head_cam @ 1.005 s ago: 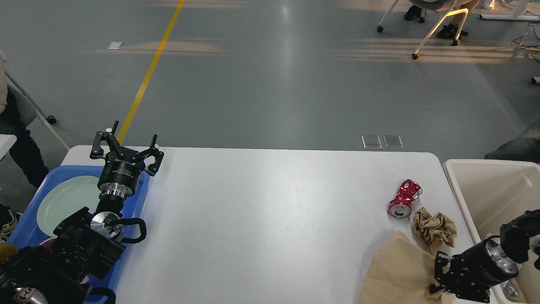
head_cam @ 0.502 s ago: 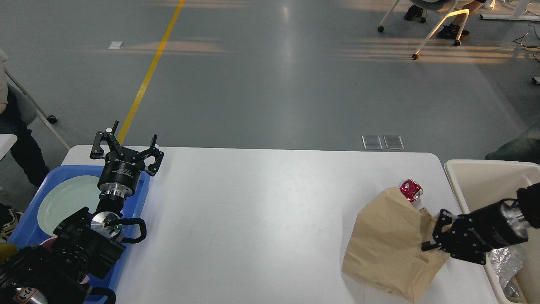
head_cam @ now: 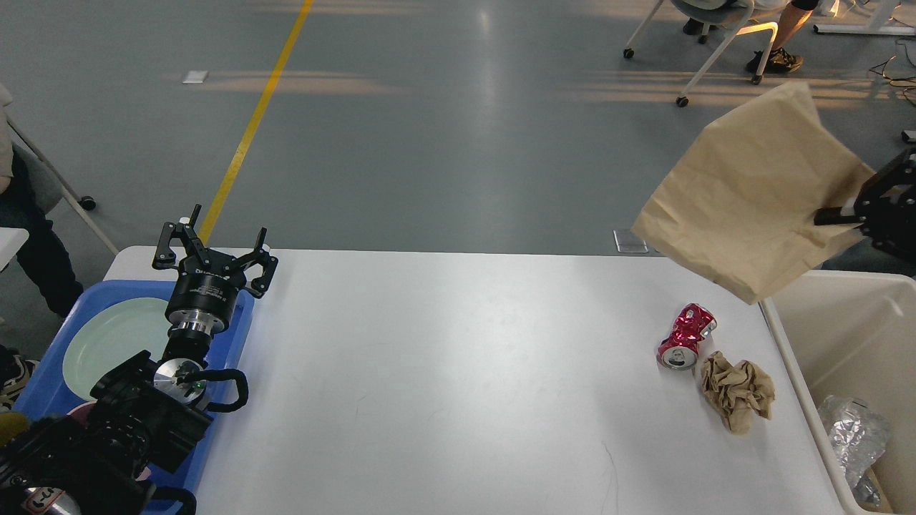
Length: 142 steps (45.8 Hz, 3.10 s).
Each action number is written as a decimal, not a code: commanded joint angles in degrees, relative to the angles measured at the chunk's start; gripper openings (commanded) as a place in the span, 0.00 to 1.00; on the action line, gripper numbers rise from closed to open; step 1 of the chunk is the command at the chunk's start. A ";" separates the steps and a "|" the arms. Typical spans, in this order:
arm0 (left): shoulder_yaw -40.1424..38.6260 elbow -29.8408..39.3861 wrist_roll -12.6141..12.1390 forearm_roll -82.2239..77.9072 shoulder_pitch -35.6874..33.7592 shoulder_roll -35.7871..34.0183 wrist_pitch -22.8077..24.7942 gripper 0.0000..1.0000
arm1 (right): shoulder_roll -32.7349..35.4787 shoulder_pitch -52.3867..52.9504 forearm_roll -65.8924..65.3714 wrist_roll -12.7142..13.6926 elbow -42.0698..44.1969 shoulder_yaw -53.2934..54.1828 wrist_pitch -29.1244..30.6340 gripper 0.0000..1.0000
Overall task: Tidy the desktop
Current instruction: 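Grasp the brown paper bag, lift it and drop it into the bin, then move the right gripper down to the crumpled brown paper and grasp it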
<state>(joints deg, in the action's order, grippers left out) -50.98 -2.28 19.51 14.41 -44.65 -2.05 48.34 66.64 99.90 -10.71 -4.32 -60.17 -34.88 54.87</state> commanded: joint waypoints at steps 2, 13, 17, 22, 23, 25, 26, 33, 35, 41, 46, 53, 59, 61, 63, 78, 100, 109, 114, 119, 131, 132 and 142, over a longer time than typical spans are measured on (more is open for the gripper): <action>0.00 -0.01 0.00 0.00 0.00 0.03 0.00 0.96 | -0.19 -6.02 -0.02 0.01 9.79 0.43 -3.79 0.00; 0.00 -0.01 0.00 0.00 0.00 0.03 0.00 0.96 | -5.73 -24.83 0.34 0.01 17.89 0.78 -26.10 0.00; 0.00 -0.01 0.00 0.00 0.00 -0.06 0.00 0.96 | -7.66 -30.63 0.34 -0.08 18.15 0.78 -35.69 0.00; 0.00 -0.01 0.00 0.00 0.00 -0.06 0.00 0.96 | -10.73 -36.96 0.25 -0.17 19.90 0.78 -43.96 0.00; 0.00 -0.01 0.00 0.00 0.00 0.03 0.00 0.96 | -11.44 -38.19 0.33 -0.17 21.04 0.78 -44.67 0.00; 0.00 -0.01 0.00 0.00 0.00 0.03 0.00 0.96 | -13.63 -40.92 0.34 -0.17 24.03 0.78 -45.55 0.04; 0.00 -0.01 0.00 0.00 0.00 0.03 0.00 0.96 | -14.86 -42.24 0.34 -0.17 25.96 0.70 -45.81 0.20; 0.00 -0.01 0.00 0.00 0.00 -0.06 0.00 0.96 | -22.95 -50.50 1.13 -0.34 38.10 1.05 -46.43 1.00; 0.00 -0.01 0.00 0.00 0.00 0.03 0.00 0.96 | -24.53 -52.35 1.13 -0.43 38.37 1.05 -46.43 1.00; 0.00 -0.01 0.00 0.00 0.00 0.03 0.00 0.96 | -25.42 -53.32 1.13 -0.43 38.37 1.05 -46.34 1.00; 0.00 -0.01 0.00 0.00 0.00 0.03 0.00 0.96 | -26.03 -53.23 1.13 -0.43 38.19 0.87 -45.99 1.00; 0.00 -0.01 0.00 0.00 0.00 -0.06 0.00 0.96 | -27.88 -47.89 0.78 -0.43 36.00 -0.71 -45.55 1.00; 0.00 -0.01 0.00 0.00 0.00 -0.06 0.00 0.96 | -28.67 -37.88 0.69 -0.43 29.77 -11.06 -45.46 1.00; 0.00 0.08 0.00 0.00 0.00 0.03 0.00 0.96 | -29.28 -33.31 0.69 -0.43 26.61 -15.37 -45.46 1.00; 0.00 -0.01 0.00 0.00 0.00 0.03 0.00 0.96 | -29.99 -29.00 0.69 -0.43 23.10 -19.33 -45.38 1.00; 0.00 -0.01 0.00 0.00 0.00 0.03 0.00 0.96 | -33.24 -0.95 0.95 -0.25 2.52 -34.02 -27.81 1.00; 0.00 -0.01 0.00 0.00 0.00 0.03 0.00 0.96 | -34.65 2.15 0.25 -0.17 1.01 -36.31 -19.18 1.00; 0.00 -0.01 0.00 0.00 0.00 0.03 0.00 0.96 | -37.46 -14.46 0.25 -0.17 4.70 -32.53 -30.43 1.00; 0.00 -0.01 0.00 0.00 0.00 0.03 0.00 0.96 | -38.07 -19.04 0.25 -0.17 6.46 -30.60 -32.02 1.00; 0.00 -0.01 0.00 0.00 0.00 0.03 0.00 0.96 | -38.34 -21.68 0.34 -0.17 8.48 -29.46 -32.54 1.00; 0.00 -0.01 0.00 0.00 0.00 0.03 0.00 0.96 | -40.18 -31.17 0.34 0.01 17.00 -24.01 -32.98 1.00; 0.00 -0.01 0.00 0.00 0.00 0.03 0.00 0.96 | -40.53 -32.04 0.34 0.01 17.80 -23.74 -33.07 1.00; 0.00 -0.01 0.00 0.00 0.00 0.03 0.00 0.96 | -41.94 -35.91 0.51 -0.08 19.83 -21.55 -37.80 0.84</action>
<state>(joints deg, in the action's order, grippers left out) -50.98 -2.29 19.51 14.41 -44.65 -2.06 48.34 25.09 65.25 -10.23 -4.31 -40.17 -57.38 19.77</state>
